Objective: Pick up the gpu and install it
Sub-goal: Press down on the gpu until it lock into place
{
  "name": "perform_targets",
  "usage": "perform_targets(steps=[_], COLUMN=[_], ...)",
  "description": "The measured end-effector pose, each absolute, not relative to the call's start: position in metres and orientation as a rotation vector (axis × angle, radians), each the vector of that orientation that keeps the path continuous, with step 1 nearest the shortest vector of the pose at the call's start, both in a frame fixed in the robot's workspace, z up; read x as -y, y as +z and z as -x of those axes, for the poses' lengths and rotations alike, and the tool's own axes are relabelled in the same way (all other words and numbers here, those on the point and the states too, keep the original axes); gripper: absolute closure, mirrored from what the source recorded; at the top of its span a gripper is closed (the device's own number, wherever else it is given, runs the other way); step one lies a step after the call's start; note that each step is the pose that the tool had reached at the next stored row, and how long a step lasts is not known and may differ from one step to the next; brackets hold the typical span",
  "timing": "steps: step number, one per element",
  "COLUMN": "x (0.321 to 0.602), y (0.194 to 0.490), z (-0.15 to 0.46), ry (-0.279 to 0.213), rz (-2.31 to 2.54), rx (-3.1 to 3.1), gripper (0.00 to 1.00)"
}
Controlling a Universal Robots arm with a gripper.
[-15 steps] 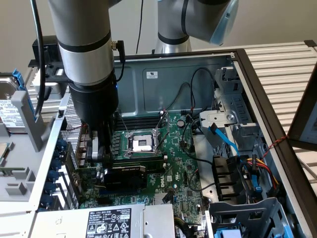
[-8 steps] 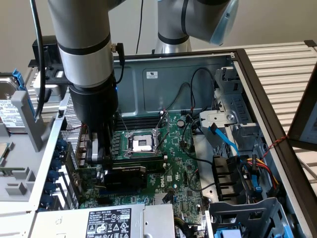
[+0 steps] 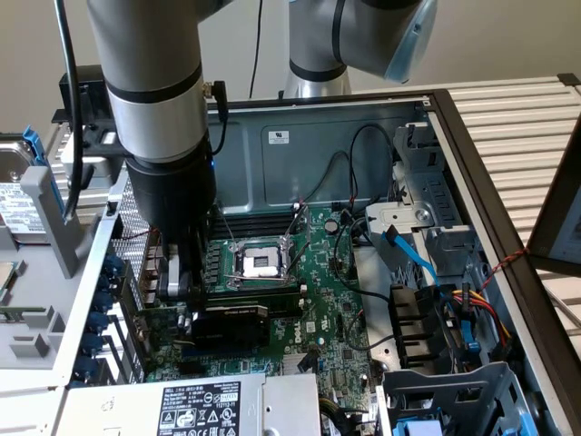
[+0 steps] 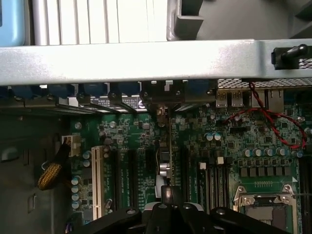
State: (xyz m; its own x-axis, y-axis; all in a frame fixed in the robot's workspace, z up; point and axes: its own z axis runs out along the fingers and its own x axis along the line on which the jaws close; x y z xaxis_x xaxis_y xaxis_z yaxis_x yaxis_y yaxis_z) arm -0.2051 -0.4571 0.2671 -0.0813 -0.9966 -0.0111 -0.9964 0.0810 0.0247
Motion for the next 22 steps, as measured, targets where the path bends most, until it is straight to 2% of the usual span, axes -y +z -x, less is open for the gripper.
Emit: perform_targets(steps=[4, 14, 22], x=[0.457, 0.466, 0.463], y=[0.276, 0.278, 0.28], z=[0.205, 0.18, 0.168], ry=[-0.039, -0.04, -0.04], rz=[-2.124, -2.125, -2.125], rx=[2.302, 2.301, 2.301], gripper=[0.89, 0.89, 0.89])
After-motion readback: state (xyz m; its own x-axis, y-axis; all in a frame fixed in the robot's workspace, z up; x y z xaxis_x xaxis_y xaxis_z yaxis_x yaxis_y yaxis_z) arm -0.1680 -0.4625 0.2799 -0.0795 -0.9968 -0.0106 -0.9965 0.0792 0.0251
